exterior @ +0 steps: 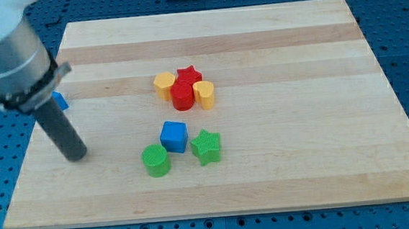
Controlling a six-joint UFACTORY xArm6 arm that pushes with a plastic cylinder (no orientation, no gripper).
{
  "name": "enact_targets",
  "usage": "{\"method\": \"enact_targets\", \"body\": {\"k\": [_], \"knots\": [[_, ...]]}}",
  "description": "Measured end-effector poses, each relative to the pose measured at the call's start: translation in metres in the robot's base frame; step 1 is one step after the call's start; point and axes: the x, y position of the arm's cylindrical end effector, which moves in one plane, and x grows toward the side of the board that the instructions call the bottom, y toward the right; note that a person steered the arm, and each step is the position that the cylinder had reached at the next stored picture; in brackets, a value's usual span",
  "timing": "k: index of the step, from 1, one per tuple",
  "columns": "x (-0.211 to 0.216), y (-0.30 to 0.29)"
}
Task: Push the green circle towards the center left
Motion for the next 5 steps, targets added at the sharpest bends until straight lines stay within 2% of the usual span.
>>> {"method": "enact_targets", "body": {"k": [1, 2, 3, 5], "knots": [[0.051, 0.042], [0.067, 0.101], [0.051, 0.154], [0.013, 0.156]]}}
